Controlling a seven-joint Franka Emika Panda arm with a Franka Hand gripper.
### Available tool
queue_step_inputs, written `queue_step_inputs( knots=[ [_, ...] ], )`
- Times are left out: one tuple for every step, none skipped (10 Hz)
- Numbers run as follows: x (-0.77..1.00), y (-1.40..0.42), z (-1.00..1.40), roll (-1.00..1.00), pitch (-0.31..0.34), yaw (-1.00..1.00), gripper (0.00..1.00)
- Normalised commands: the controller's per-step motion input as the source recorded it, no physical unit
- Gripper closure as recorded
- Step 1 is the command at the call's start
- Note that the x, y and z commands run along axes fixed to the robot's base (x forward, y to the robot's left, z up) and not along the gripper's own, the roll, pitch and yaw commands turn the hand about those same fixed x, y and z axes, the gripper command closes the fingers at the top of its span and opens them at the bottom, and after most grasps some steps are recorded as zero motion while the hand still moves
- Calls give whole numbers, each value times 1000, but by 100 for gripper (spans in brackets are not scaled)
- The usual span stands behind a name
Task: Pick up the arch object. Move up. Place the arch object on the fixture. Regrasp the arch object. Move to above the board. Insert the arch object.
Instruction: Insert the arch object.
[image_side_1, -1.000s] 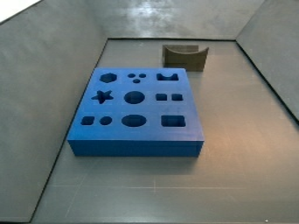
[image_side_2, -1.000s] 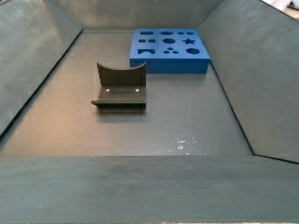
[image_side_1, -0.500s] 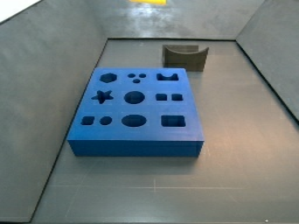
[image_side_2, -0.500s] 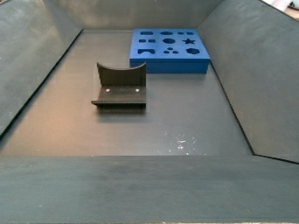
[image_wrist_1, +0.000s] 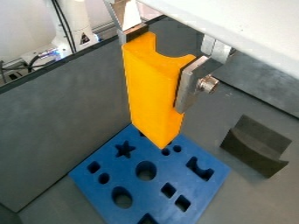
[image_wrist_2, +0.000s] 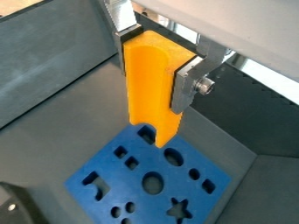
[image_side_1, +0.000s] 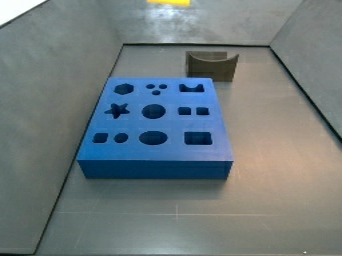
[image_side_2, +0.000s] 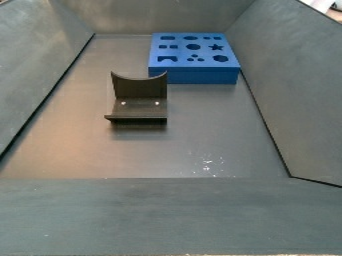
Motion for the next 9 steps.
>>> queue_step_inputs(
  knots=[
    [526,374,-69,0,1,51,100],
    [611,397,-117,0,20,89,100],
    [337,331,-180,0,0,60,100],
    [220,269,-294,47,0,54,100],
    [60,246,-391,64,-29,60,100],
    [0,203,-411,69,-66,49,100],
    [0,203,-417,43,-101,31,100],
    [-34,163,-329,10,-134,31,100],
    [-31,200,-251,0,-204,60,100]
  ],
)
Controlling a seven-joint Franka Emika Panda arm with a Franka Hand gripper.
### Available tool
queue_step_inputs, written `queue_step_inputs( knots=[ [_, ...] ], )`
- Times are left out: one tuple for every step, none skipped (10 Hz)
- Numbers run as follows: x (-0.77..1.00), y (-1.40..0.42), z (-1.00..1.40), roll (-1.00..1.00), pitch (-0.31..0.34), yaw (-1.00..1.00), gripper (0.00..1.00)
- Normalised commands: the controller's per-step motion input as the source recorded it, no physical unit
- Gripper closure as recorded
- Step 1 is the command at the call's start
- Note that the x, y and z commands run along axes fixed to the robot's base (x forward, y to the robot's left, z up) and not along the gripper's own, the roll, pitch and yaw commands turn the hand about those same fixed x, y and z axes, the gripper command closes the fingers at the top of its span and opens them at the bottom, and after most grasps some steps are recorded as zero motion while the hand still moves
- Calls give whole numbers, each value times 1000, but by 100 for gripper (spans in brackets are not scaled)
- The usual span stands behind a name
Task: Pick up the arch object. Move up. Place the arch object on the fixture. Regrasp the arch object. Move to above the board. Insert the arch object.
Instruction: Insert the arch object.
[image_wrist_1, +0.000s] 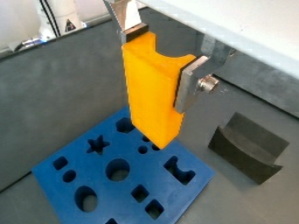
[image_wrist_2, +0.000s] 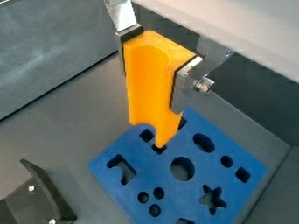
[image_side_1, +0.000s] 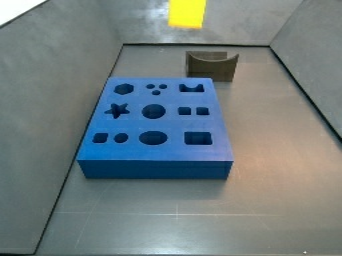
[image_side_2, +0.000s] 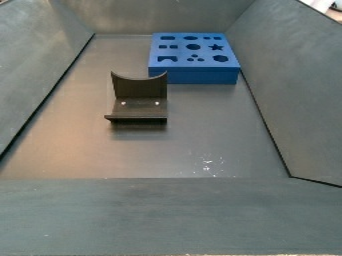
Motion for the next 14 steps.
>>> queue_step_inputs(
  knots=[
    [0,140,-320,-4,-243,0,100],
    [0,220,-343,-14,-239,0,100],
    [0,243,-374,0,-226,0,100],
    [0,246,-394,0,-204,0,100],
    [0,237,-363,0,-186,0,100],
    [0,229,-294,0,-157,0,100],
    [0,229,-266,0,-154,0,100],
    [14,220,-200,-49,-149,0,100],
    [169,223,-183,-74,-140,0,100],
    [266,243,-211,-84,-126,0,100],
    [266,234,-240,-80,-120,0,100],
    [163,200,-269,-61,-123,0,100],
    [49,114,-254,-46,-121,0,100],
    [0,0,-100,-89,-91,0,100]
  ],
)
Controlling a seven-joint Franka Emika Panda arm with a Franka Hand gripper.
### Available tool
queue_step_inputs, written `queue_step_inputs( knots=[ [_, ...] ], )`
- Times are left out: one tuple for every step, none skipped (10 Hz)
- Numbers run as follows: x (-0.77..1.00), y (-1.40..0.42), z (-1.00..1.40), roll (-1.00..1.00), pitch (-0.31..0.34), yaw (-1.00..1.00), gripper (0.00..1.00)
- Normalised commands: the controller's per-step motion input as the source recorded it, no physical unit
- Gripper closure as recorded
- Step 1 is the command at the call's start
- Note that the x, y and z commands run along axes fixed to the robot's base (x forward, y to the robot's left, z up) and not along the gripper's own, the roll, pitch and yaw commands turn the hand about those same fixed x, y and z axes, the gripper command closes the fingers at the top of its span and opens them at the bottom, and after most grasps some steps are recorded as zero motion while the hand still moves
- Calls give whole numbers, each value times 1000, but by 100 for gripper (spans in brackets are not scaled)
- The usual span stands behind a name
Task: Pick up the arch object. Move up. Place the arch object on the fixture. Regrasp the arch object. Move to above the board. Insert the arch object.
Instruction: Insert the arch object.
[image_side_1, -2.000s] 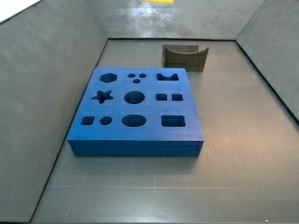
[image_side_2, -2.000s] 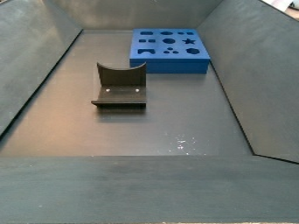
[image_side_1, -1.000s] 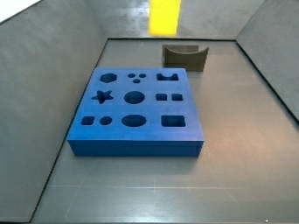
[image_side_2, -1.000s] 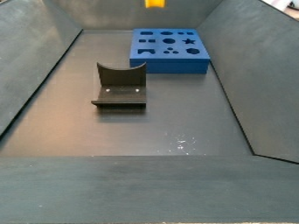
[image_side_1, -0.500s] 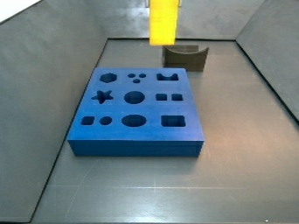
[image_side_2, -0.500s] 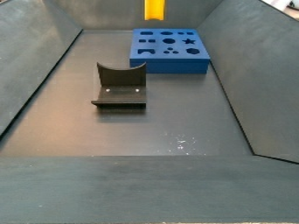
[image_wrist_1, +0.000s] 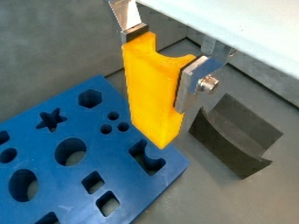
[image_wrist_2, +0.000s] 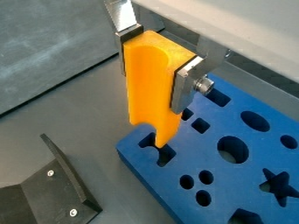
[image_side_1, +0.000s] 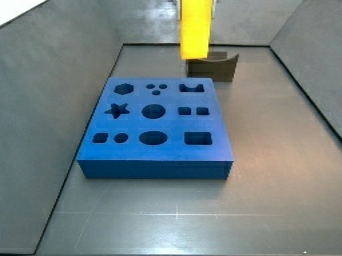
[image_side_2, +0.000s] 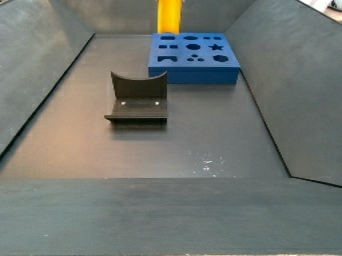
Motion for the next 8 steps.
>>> queue_step_inputs(
  knots=[
    [0,0,-23,0,0,0,100],
    [0,-9,-300,4,0,0,100],
    [66,0,-283,0,-43,0,100],
    [46,0,-263,0,-46,0,100],
    [77,0,-306,0,-73,0,100],
    [60,0,-289,0,-71,0,100],
    [0,0,-223,0,-73,0,100],
    [0,0,-243,0,-73,0,100]
  ],
)
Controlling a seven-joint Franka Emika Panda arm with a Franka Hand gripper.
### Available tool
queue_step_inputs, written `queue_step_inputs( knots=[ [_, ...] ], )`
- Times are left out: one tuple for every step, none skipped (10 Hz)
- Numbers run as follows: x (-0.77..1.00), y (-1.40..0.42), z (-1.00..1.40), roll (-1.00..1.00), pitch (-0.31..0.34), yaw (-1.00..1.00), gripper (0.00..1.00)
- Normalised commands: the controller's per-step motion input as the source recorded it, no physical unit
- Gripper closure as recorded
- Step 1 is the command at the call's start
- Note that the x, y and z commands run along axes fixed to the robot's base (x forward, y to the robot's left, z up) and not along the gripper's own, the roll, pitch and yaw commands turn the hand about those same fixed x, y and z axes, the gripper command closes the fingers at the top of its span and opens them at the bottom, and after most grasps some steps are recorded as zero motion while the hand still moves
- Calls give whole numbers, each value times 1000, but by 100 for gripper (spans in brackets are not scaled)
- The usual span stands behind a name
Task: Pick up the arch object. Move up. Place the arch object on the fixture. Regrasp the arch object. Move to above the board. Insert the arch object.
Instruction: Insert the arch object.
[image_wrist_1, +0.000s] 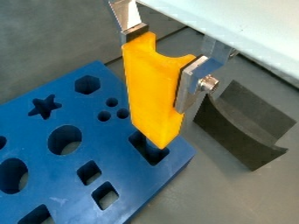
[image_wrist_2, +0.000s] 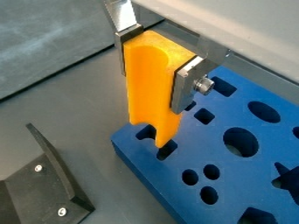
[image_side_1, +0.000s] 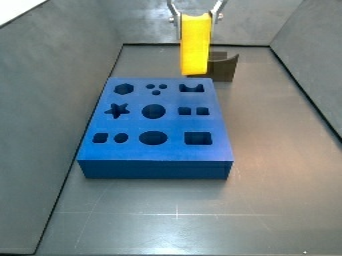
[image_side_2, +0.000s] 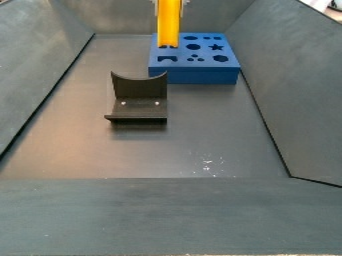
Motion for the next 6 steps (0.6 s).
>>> queue_step_inputs(
  knots=[
    [31,0,-277,0,-67,0,100],
    [51,0,-266,0,-60,0,100],
    [46,-9,-277,0,-40,0,100],
    [46,-9,-274,0,-46,0,100],
    [31,0,-234,0,-51,0,100],
    [0,0,-43,0,0,0,100]
  ],
)
